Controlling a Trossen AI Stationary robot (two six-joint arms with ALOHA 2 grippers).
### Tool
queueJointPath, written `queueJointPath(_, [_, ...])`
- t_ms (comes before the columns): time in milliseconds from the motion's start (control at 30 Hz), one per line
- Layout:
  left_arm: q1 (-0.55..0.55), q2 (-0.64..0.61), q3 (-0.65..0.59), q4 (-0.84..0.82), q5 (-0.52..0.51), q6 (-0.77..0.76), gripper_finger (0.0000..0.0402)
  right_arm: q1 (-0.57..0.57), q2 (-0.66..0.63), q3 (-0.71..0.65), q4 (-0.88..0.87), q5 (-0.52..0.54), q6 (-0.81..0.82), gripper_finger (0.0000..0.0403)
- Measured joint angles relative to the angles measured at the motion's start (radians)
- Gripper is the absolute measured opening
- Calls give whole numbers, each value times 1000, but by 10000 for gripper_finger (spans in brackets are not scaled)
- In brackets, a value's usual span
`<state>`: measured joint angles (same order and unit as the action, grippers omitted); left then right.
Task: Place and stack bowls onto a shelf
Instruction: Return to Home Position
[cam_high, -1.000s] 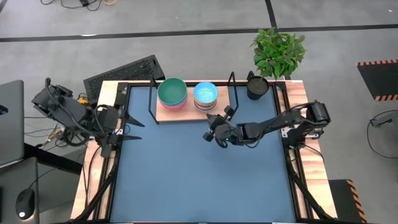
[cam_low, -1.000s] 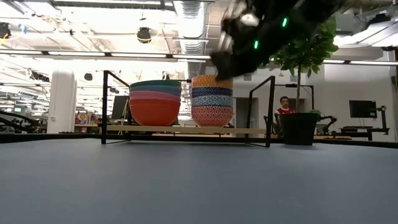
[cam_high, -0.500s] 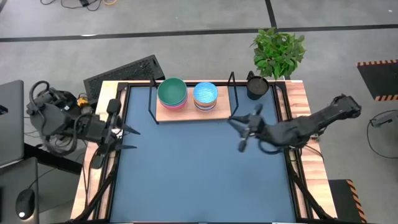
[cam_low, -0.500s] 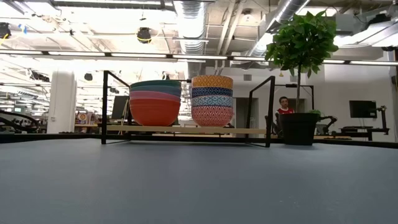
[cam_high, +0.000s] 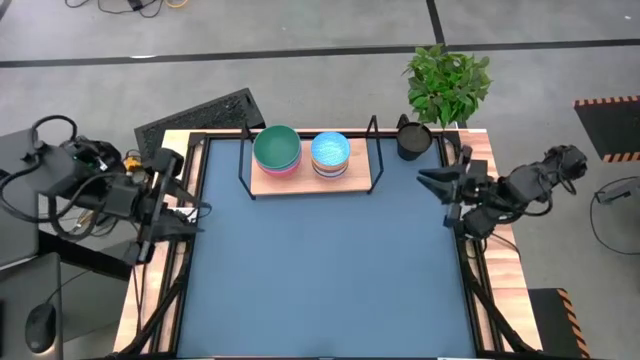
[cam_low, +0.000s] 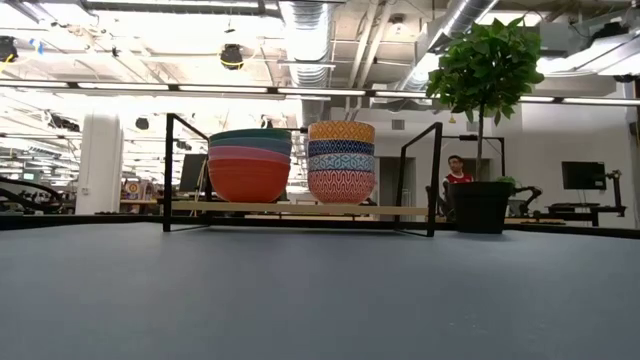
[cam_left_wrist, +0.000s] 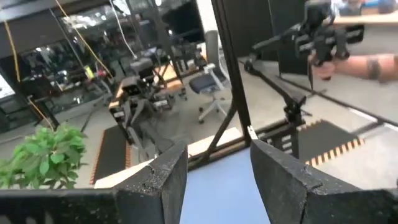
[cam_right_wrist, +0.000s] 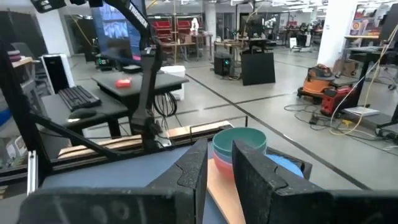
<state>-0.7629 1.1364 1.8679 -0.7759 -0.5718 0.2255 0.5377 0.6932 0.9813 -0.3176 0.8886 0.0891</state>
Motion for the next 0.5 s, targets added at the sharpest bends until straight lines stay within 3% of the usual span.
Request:
queueJointPath(200, [1, -195, -322, 275, -58, 13, 162, -2, -117, -110, -28, 1, 74, 102])
queueJointPath(500, [1, -546, -869, 615, -138, -127, 162, -1, -210, -253, -4, 1, 151, 102])
